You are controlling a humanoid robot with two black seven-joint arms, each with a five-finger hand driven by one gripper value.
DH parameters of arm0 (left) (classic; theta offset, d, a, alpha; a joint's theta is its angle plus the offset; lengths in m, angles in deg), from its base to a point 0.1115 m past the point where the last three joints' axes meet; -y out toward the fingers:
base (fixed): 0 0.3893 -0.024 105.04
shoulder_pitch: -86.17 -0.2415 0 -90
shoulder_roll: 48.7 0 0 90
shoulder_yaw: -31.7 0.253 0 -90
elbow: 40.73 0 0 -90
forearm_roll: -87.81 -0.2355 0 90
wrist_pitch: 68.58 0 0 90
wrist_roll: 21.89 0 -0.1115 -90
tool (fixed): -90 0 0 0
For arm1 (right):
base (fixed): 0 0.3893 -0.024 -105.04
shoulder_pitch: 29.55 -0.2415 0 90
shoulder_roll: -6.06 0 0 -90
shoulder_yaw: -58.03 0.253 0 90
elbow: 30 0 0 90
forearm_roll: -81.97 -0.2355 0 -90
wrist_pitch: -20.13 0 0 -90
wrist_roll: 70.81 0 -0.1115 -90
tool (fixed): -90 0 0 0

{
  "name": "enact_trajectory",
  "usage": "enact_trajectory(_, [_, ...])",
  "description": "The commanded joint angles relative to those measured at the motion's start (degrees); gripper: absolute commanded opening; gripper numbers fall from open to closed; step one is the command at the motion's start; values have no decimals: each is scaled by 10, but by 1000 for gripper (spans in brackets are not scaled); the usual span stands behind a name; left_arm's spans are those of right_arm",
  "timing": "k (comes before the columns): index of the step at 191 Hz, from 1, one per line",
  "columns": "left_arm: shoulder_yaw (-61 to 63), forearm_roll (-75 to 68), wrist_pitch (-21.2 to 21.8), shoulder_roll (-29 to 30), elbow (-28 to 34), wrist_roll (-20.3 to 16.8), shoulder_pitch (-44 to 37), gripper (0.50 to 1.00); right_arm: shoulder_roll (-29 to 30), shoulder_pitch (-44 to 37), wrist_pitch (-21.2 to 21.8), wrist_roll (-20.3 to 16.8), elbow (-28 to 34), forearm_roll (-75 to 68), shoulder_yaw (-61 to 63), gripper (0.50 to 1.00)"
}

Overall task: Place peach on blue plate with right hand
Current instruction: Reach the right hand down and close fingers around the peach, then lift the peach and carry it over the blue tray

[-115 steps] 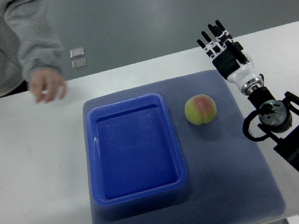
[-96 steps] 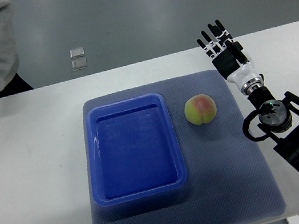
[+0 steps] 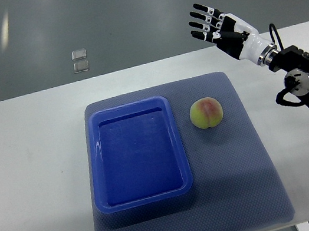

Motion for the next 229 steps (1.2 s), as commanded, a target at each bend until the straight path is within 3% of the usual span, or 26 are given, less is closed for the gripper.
enact_trajectory(1, [0, -1, -4, 0, 0, 0, 0, 1000, -90, -73, 49, -5, 35, 185, -134, 932])
enact_trajectory(7, [0, -1, -4, 0, 0, 0, 0, 1000, -90, -73, 49, -5, 35, 185, -134, 932])
enact_trajectory(8, [0, -1, -5, 0, 0, 0, 0, 1000, -128, -113, 75, -9, 76, 254, -193, 932])
enact_trajectory(10, [0, -1, -6, 0, 0, 1, 0, 1000, -136, -120, 81, -10, 87, 266, -206, 932])
enact_trajectory(24, [0, -1, -6, 0, 0, 1, 0, 1000, -180, -170, 94, -28, 138, 309, -275, 932])
enact_trajectory(38, [0, -1, -6, 0, -1, 1, 0, 1000, -185, -184, 94, -35, 146, 308, -288, 932])
enact_trajectory(41, [0, -1, -6, 0, 0, 1, 0, 1000, -185, -204, 94, -53, 155, 308, -309, 932])
enact_trajectory(59, [-1, -1, -7, 0, 0, 1, 0, 1000, -173, -203, 94, -57, 159, 309, -314, 932])
enact_trajectory(76, [-1, -1, -7, 0, 0, 1, 0, 1000, -161, -199, 78, -57, 159, 311, -316, 932])
enact_trajectory(77, [-1, -1, -6, 0, 0, 1, 0, 1000, -149, -186, 61, -57, 159, 316, -316, 932])
enact_trajectory(101, [-1, 0, -6, 0, 0, 1, 0, 1000, -115, -162, 20, -57, 153, 325, -321, 930])
enact_trajectory(134, [-1, 0, -5, 0, 0, 1, 0, 1000, -104, -139, -18, -56, 149, 337, -321, 930])
enact_trajectory(225, [-1, 0, -4, 0, 0, 1, 0, 1000, -95, -90, -53, -50, 149, 360, -321, 921])
enact_trajectory(229, [-1, 0, -4, 0, 0, 1, 0, 1000, -93, -83, -55, -50, 149, 360, -321, 895])
